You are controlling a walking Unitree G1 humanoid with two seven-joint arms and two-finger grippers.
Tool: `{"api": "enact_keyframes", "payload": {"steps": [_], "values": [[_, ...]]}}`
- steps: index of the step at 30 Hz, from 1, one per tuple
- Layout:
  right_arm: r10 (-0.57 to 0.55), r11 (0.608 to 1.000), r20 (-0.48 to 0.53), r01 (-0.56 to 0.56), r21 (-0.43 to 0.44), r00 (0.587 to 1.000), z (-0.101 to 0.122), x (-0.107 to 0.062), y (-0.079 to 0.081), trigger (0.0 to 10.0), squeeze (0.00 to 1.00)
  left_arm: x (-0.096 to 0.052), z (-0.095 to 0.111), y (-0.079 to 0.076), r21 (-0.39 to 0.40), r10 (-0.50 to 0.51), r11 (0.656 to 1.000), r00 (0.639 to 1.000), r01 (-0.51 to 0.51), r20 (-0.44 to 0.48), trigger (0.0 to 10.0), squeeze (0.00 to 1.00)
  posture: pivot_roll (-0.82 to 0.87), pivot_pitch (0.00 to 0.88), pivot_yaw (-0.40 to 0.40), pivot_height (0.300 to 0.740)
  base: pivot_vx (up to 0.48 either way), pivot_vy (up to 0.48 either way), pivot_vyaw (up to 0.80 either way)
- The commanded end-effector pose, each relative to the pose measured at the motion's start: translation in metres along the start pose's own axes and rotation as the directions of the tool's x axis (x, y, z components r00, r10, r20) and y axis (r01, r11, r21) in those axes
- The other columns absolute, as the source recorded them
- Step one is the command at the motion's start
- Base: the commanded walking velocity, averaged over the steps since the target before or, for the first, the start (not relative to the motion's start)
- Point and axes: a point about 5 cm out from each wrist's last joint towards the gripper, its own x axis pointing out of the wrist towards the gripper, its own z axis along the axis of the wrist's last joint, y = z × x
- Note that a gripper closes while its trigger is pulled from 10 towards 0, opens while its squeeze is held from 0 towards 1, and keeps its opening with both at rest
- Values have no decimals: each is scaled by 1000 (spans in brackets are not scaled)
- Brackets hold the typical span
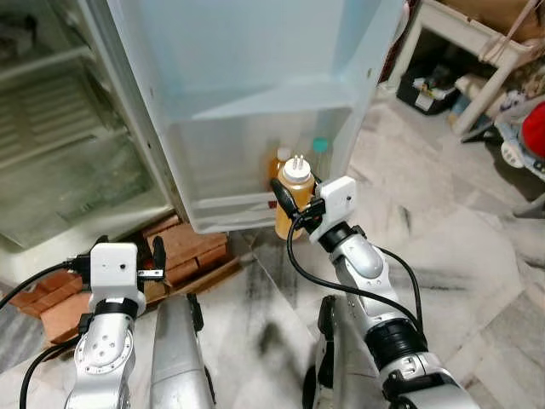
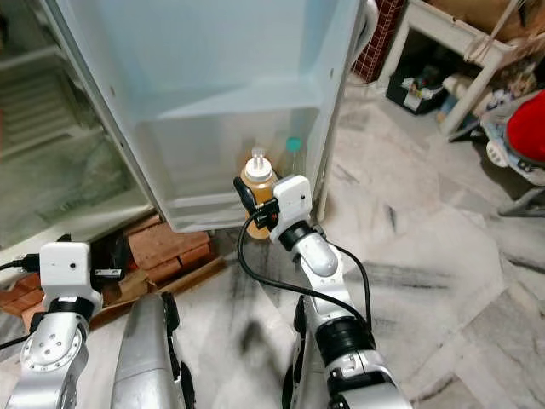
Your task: Restocking fridge
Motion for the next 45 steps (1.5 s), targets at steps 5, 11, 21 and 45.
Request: {"api": "enact_keyframes", "payload": {"steps": [5, 11, 21, 45], "values": [[16, 999, -10, -16, -29, 1000, 4, -5, -4, 10000, 0, -1, -8, 3, -29, 10, 1000, 1000, -10, -14, 10000, 0, 64, 21, -22, 560, 0, 0, 0], [64, 998, -3, -64, -23, 998, 10, -5, 0, 10000, 0, -1, -9, 0, -41, 3, 999, 1000, -3, -3, 10000, 0, 59, 28, -29, 560, 269, 0, 0], [87, 996, -11, -87, -16, 996, 10, -4, 4, 10000, 0, -1, -9, -1, -47, -4, 999, 1000, 4, 5, 10000, 0, 59, 34, -27, 560, 303, 0, 0], [265, 964, -26, -266, -17, 964, 10, -4, 23, 10000, 0, -4, -15, -3, -55, 26, 998, 1000, -27, -13, 10000, 0, 52, 45, -32, 560, 176, 0, 25]]}}
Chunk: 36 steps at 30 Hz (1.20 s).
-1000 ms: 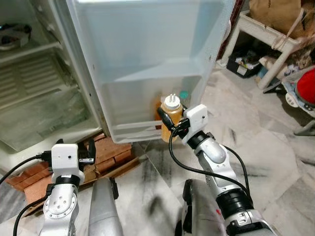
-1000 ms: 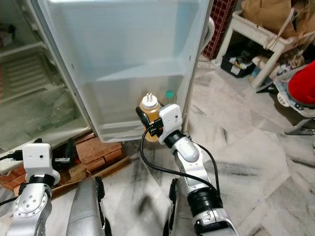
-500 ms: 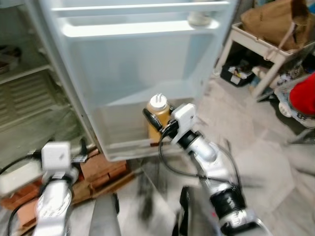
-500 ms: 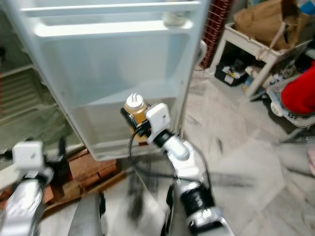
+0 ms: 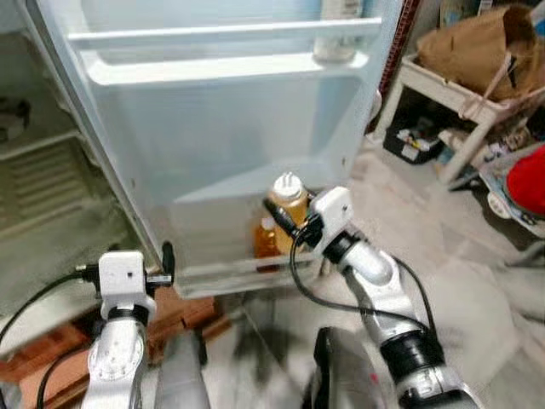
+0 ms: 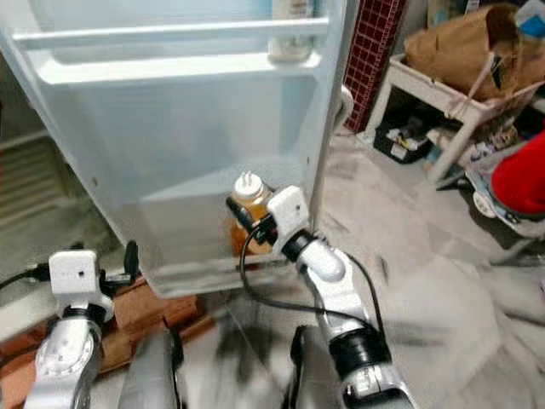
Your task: Restocking fridge
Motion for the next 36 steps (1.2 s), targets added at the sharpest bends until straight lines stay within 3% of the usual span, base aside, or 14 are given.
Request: {"api": "enact_keyframes", "payload": {"steps": [1, 10, 17, 27, 36], "values": [[71, 997, 40, -70, -9, 997, 8, 6, 9, 10000, 0, -2, -3, 5, 18, 16, 1000, 1000, -16, -11, 10000, 0, 52, 45, -32, 560, 0, 0, 600], [150, 988, 51, -147, -48, 987, 11, 12, 19, 10000, 0, -16, -10, 8, 46, -27, 999, 998, 30, -49, 10000, 0, 37, 84, 3, 560, 0, 0, 601], [160, 987, -17, -161, -17, 987, -5, 18, 15, 10000, 0, -41, -13, 14, 71, -19, 997, 996, 26, -90, 10000, 0, 101, 135, -7, 560, 0, 0, 329], [198, 970, -146, -215, -112, 969, -19, 37, 11, 10000, 0, -69, -22, 18, 75, 20, 997, 988, -8, -154, 10000, 0, 132, 192, -39, 560, 0, 0, 0], [148, 954, -91, -167, -251, 985, -5, 58, 12, 10000, 0, -90, -13, 23, 90, 83, 993, 985, -70, -152, 10000, 0, 169, 264, -61, 560, 0, 0, 0]]}}
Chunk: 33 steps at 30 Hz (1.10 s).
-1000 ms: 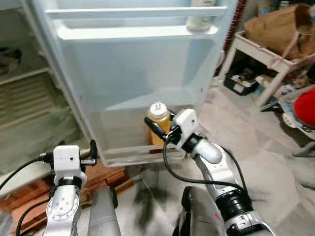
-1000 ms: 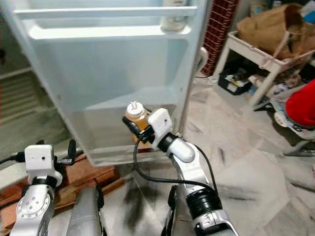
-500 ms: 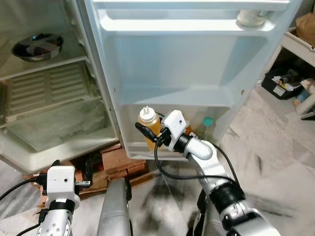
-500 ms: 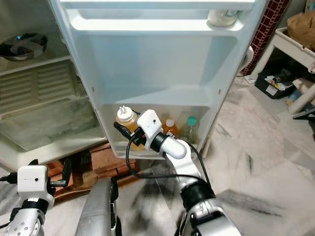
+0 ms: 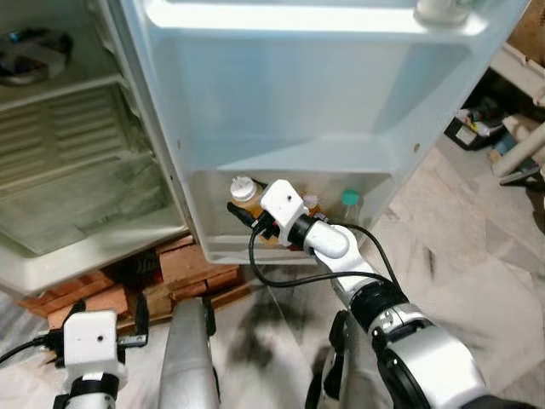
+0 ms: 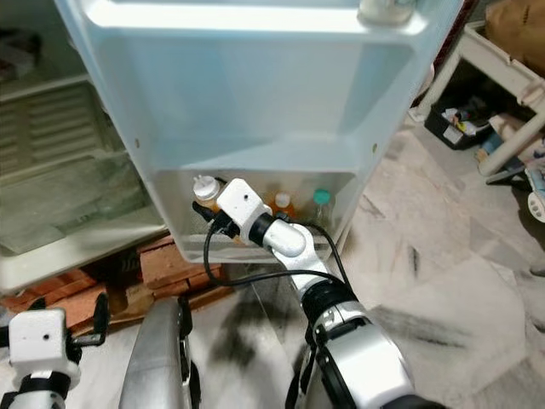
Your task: Restocking fridge
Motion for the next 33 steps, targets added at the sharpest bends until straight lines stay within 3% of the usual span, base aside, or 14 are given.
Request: {"api": "enact_keyframes", "payload": {"steps": [1, 6, 11, 15, 16, 18, 26, 33], "values": [[7, 999, 12, -6, -31, 1000, 3, 4, 2, 10000, 0, -8, 0, 0, 7, 5, 1000, 1000, -5, -17, 10000, 0, 172, 272, -62, 560, 0, 0, 0], [26, 999, -32, -27, -46, 999, -1, 10, 10, 10000, 0, -24, 1, 4, 19, 64, 998, 997, -63, -48, 10000, 0, 191, 325, -67, 560, 0, 0, 0], [21, 998, -94, -26, -52, 995, -11, 8, 15, 10000, 0, -33, 3, 3, 2, 40, 999, 997, -40, -62, 10000, 0, 208, 345, -70, 560, 0, 0, 0], [-5, 993, -119, -10, -122, 993, -14, 7, 17, 10000, 0, -42, 4, 3, 9, 40, 999, 996, -40, -79, 10000, 0, 226, 372, -67, 560, 0, 0, 0], [-28, 985, -122, 7, -173, 992, -11, 11, 17, 10000, 0, -46, 4, 4, 13, 42, 999, 995, -41, -89, 10000, 0, 235, 383, -64, 560, 0, 0, 0], [-47, 985, -112, 27, -169, 993, -7, 15, 18, 10000, 0, -50, 5, 6, 15, 41, 999, 994, -39, -99, 10000, 0, 235, 391, -59, 560, 0, 0, 0], [-36, 989, -49, 29, -142, 998, 5, 24, 22, 10000, 0, -51, 5, 6, 16, 28, 1000, 993, -26, -111, 10000, 0, 229, 392, -51, 560, 0, 0, 0], [-62, 978, 17, 64, -198, 998, 14, 26, 17, 10000, 0, -48, 6, 6, 16, 15, 1000, 993, -13, -114, 10000, 0, 229, 394, -44, 560, 0, 0, 0]]}}
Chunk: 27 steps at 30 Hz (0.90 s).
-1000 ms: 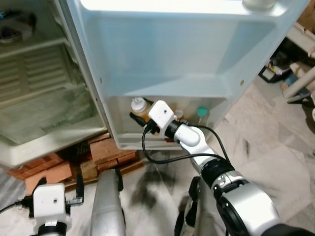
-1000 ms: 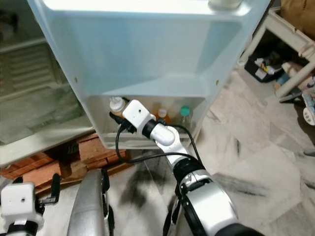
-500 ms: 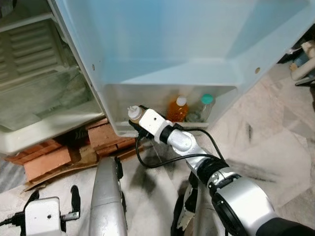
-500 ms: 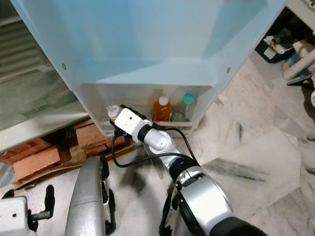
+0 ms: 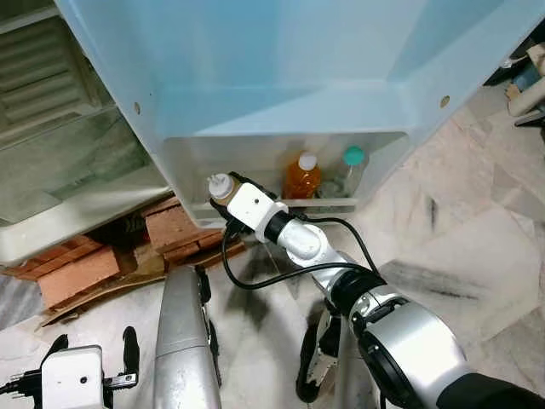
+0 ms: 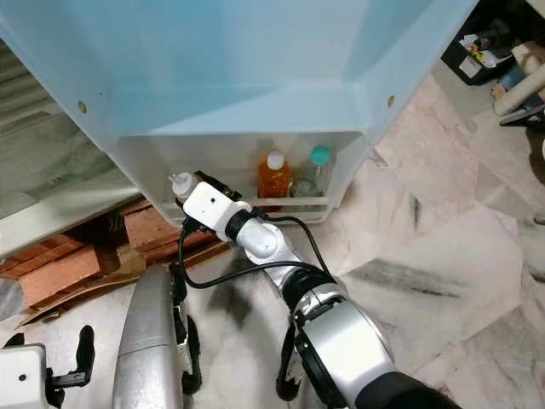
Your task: Restocking fridge
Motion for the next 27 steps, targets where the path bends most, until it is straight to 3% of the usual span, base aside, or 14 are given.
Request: {"api": "enact_keyframes", "payload": {"steps": [1, 4, 9, 15, 19, 21, 23, 27], "values": [[-28, 999, 56, 30, -31, 998, 11, 5, -8, 10000, 0, -2, -2, 2, 9, -6, 1000, 1000, 6, -22, 10000, 0, 231, 394, -44, 560, 0, 0, 0], [-47, 999, 102, 48, -3, 994, 20, 9, -14, 10000, 0, -1, -2, 3, 12, -2, 1000, 1000, 3, -20, 10000, 0, 232, 394, -43, 560, 0, 0, 0], [-128, 992, 302, 119, 48, 945, 60, 20, -36, 10000, 0, 1, -1, 5, 16, 7, 1000, 1000, -7, -15, 10000, 0, 236, 390, -44, 560, 0, 0, 0], [-141, 987, 415, 162, -15, 899, 73, 13, -44, 10000, 0, 3, -2, 6, 16, 9, 1000, 1000, -9, -16, 10000, 0, 233, 387, -45, 560, 0, 0, 0], [-127, 989, 339, 147, -32, 932, 55, 10, -37, 10000, 0, 4, -2, 6, 14, 6, 1000, 1000, -6, -17, 10000, 0, 225, 385, -41, 560, 0, 0, 0], [-96, 987, 187, 118, -108, 978, 26, 3, -22, 10000, 0, 6, -2, 5, 15, -2, 1000, 1000, 2, -14, 10000, 0, 225, 385, -41, 560, 0, 0, 0], [-80, 984, 163, 104, -145, 983, 21, 2, -18, 10000, 0, 7, -2, 5, 16, -2, 1000, 1000, 2, -14, 10000, 0, 225, 385, -41, 560, 0, 0, 0], [-26, 949, 113, 60, -311, 993, 11, 1, 4, 10000, 0, 5, -1, 7, 20, 3, 1000, 1000, -3, -12, 10000, 0, 255, 405, -43, 560, 0, 0, 0]]}}
